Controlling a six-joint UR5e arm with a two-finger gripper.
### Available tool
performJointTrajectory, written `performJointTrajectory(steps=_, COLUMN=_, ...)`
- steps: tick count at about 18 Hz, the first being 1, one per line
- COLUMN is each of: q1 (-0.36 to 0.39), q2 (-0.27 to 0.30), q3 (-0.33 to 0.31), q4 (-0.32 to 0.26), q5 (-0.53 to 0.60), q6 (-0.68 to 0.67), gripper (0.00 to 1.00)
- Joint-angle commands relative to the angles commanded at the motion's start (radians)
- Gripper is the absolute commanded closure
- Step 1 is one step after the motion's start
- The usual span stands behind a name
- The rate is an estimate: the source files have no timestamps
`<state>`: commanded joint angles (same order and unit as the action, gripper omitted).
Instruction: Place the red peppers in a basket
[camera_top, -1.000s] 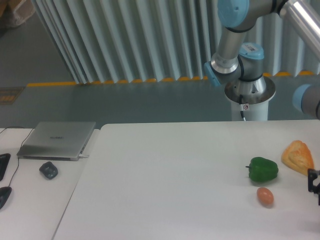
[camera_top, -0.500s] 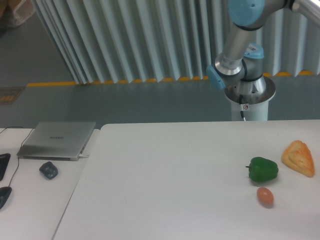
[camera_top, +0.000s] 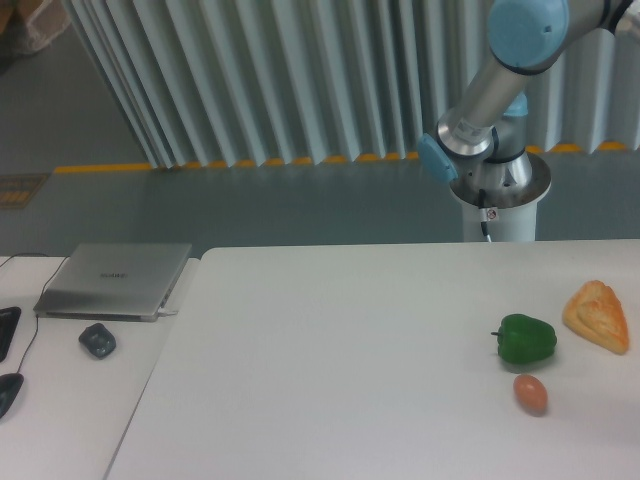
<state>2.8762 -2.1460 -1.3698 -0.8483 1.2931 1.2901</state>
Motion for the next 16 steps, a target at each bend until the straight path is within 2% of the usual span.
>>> performJointTrajectory(steps=1, q1=0.000, q2=0.002, q3=0.000, q4=0.000, q5=0.000, q6=0.012, gripper=0.15)
performJointTrajectory(steps=2, q1=0.000, q2=0.006, q3=-0.002, q4=0.000, q5=0.000, q6=0.038, gripper=0.00)
performJointTrajectory(steps=5, q1=-0.002, q2=0.043, q3=-0.037, q4=-0.003, q5=0.000, q6=0.118, gripper=0.00)
performJointTrajectory(steps=8, q1=-0.005, q2=0.095, q3=-0.075, q4=-0.008, q5=-0.002, q6=0.141, gripper=0.00)
performJointTrajectory(steps=10, q1=-0.011, q2=0.156, q3=-0.138, q4=-0.012, q5=-0.008, q6=0.143, gripper=0.00)
performJointTrajectory(steps=12, q1=-0.050, q2=0.213, q3=-0.199, q4=-0.015, q5=-0.003, q6=0.141, gripper=0.00)
performJointTrajectory(steps=15, q1=-0.077, q2=0.227, q3=-0.209, q4=-0.021, q5=-0.002, q6=0.159, gripper=0.00)
performJointTrajectory(steps=16, q1=-0.078, q2=0.239, q3=-0.215, q4=-0.029, q5=0.003, q6=0.216, gripper=0.00)
